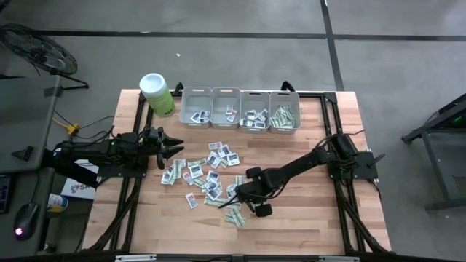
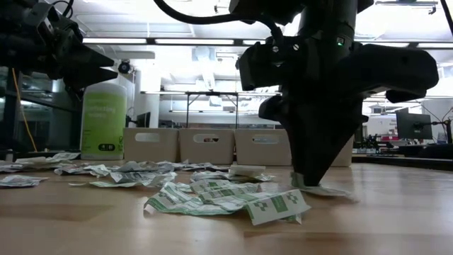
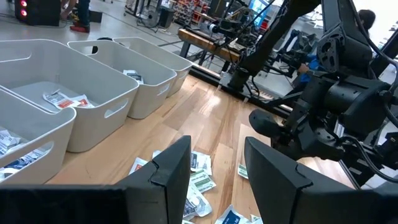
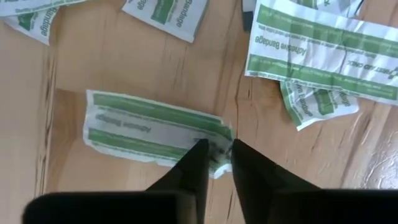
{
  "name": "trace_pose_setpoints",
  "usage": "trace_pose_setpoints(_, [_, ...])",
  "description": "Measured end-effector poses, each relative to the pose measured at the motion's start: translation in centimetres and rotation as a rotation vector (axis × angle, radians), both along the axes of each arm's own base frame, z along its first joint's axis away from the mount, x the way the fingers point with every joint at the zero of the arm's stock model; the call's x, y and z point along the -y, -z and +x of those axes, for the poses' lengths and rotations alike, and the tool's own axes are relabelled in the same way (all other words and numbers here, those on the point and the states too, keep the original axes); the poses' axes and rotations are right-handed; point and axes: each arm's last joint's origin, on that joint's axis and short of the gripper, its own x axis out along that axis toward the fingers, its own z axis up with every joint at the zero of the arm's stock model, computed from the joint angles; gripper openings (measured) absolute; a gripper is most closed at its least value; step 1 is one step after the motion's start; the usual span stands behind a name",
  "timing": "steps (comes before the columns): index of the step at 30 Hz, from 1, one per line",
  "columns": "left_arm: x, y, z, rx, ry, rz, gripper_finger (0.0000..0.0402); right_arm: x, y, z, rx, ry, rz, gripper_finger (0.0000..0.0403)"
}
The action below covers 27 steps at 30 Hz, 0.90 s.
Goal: Pick & Place First Aid Supplies
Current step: Put the bandage into the right gray bin
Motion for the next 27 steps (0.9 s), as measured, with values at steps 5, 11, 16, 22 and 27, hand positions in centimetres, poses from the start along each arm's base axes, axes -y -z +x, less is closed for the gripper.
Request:
trace_pose_setpoints(5, [0.0, 0.0, 0.0, 0.0, 0.0, 0.0, 0.015, 0.1, -0.7, -0.1, 0.017, 0.001, 0.0, 0.0019])
trace_pose_setpoints(11, [0.0, 0.0, 0.0, 0.0, 0.0, 0.0, 0.015, 0.3, -2.1, -1.0, 0.001, 0.023, -0.024, 0.0007])
trace_pose_setpoints(16, [0.0, 0.0, 0.0, 0.0, 0.0, 0.0, 0.015, 1.3, -4.6, -2.6, -0.022, 0.1, -0.163, 0.0003])
trace_pose_setpoints(22, [0.0, 0.0, 0.0, 0.0, 0.0, 0.0, 0.015, 3.2, -7.6, -4.5, -0.053, 0.179, -0.318, 0.0002])
trace_pose_setpoints(27, [0.0, 0.0, 0.0, 0.0, 0.0, 0.0, 0.015, 5.2, -9.6, -5.7, -0.062, 0.232, -0.401, 0.0002])
